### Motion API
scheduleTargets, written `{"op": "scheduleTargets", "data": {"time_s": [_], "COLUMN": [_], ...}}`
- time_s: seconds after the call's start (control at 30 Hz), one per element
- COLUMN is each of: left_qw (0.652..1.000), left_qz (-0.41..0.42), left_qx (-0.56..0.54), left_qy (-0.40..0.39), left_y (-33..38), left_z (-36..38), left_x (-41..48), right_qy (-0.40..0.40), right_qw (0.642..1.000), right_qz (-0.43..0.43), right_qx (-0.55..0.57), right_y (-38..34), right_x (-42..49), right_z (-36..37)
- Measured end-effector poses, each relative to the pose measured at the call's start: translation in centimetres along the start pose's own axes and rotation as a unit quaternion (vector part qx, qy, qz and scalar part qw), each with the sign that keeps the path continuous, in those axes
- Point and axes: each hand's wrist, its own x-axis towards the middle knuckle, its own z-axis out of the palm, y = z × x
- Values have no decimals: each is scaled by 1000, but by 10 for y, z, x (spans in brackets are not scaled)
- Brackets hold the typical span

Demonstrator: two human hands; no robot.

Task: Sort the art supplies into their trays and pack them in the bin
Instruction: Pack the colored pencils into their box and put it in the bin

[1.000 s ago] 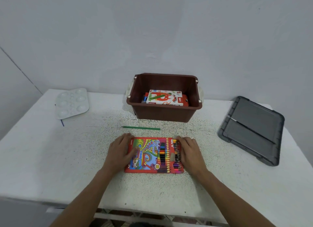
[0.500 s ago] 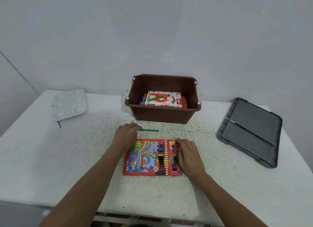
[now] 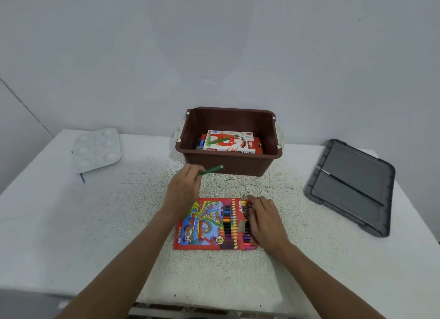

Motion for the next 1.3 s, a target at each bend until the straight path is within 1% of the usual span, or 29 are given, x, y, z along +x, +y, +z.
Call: {"op": "scheduleTargets", "data": {"time_s": [0.07,0.13,0.23,0.3,0.37,0.5,0.63,0.7,0.77,0.83,0.9,0.93,1.0,1.07,1.17,1.3], "left_qw": [991,961,911,888,873,855,834,848,880,916,943,958,976,982,982,983], "left_qz": [-86,-179,-256,-280,-295,-318,-317,-294,-265,-263,-255,-231,-173,-136,-138,-133], "left_qx": [-96,-203,-322,-365,-389,-409,-449,-438,-389,-293,-186,-129,-40,5,13,11], "left_qy": [33,46,36,22,2,-23,-38,-51,-61,-76,-103,-111,-123,-131,-129,-126], "left_y": [12,21,27,25,24,28,37,34,26,7,-12,-21,-36,-45,-43,-43], "left_z": [-6,-11,-14,-12,-10,-5,-6,-7,-7,-3,-3,-2,-1,2,1,2], "left_x": [1,2,-3,-9,-15,-21,-24,-27,-32,-41,-53,-61,-76,-88,-90,-89], "right_qy": [1,5,18,33,44,32,29,24,20,18,14,13,5,-7,-23,-28], "right_qw": [1000,1000,999,999,998,997,997,997,997,998,997,995,991,986,982,982], "right_qz": [11,9,-10,-24,-44,-71,-75,-72,-66,-51,-29,-21,-8,-6,0,11], "right_qx": [17,25,27,32,27,11,-1,-9,-22,-45,-76,-96,-134,-164,-187,-186], "right_y": [-1,-4,-12,-18,-24,-31,-32,-28,-19,-5,15,26,47,65,83,94], "right_x": [3,6,17,25,32,39,37,35,32,29,25,22,20,17,13,13], "right_z": [-1,-2,-3,-3,-3,0,2,-1,-7,-17,-29,-35,-48,-60,-75,-84]}}
